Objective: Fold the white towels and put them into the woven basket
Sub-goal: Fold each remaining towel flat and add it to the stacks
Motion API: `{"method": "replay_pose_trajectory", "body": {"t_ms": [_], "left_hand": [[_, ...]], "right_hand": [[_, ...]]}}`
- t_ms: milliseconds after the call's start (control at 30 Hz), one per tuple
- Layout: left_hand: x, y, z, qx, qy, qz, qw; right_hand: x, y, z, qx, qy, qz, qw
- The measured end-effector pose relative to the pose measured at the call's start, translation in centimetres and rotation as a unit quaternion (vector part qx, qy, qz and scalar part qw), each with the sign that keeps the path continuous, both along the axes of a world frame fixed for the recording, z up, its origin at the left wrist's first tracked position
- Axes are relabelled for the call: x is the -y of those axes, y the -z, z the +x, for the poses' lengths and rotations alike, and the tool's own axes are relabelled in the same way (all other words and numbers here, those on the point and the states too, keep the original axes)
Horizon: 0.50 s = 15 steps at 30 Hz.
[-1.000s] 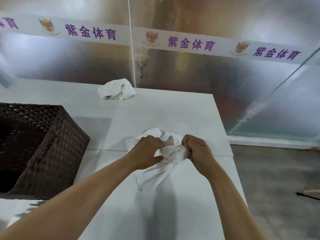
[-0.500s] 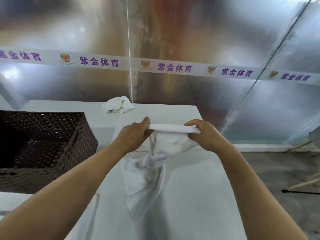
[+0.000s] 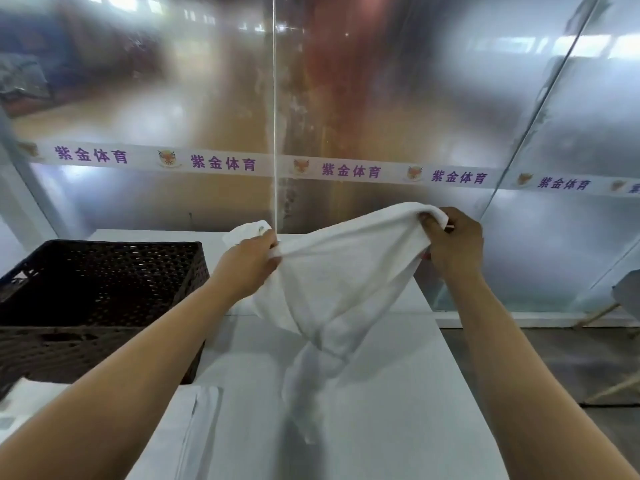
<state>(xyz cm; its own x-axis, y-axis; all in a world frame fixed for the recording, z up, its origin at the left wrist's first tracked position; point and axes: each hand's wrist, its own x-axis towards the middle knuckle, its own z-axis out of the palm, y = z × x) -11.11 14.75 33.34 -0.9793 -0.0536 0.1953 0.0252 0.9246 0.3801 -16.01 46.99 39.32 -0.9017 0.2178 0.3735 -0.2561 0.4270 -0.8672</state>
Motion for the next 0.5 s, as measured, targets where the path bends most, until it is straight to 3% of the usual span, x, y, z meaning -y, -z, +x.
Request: {"method": "replay_pose_trajectory", "body": {"t_ms": [100, 167, 333, 500], "left_hand": [[0.4, 0.1, 1.0, -0.034, -0.058, 0.159, 0.985], [0.9, 0.2, 1.0, -0.075, -0.082, 0.199, 0.974], [1.7, -1.7, 0.0, -0.189, -0.038, 0.189, 0.963], [1.8, -3.8, -3.4, -0.154, -0.039, 0.1, 0.982]], "right_hand": [[0.1, -0.3, 0.9, 0.016, -0.012, -0.109, 0.994], [0.0, -0.7, 1.1, 0.013, -0.032, -0.191, 0.981], [-1.5, -1.6, -1.3, -0.018, -0.038, -0.219, 0.975], [-3.3, -2.1, -7.6, 0.013, -0.016, -0.272, 0.962]]}}
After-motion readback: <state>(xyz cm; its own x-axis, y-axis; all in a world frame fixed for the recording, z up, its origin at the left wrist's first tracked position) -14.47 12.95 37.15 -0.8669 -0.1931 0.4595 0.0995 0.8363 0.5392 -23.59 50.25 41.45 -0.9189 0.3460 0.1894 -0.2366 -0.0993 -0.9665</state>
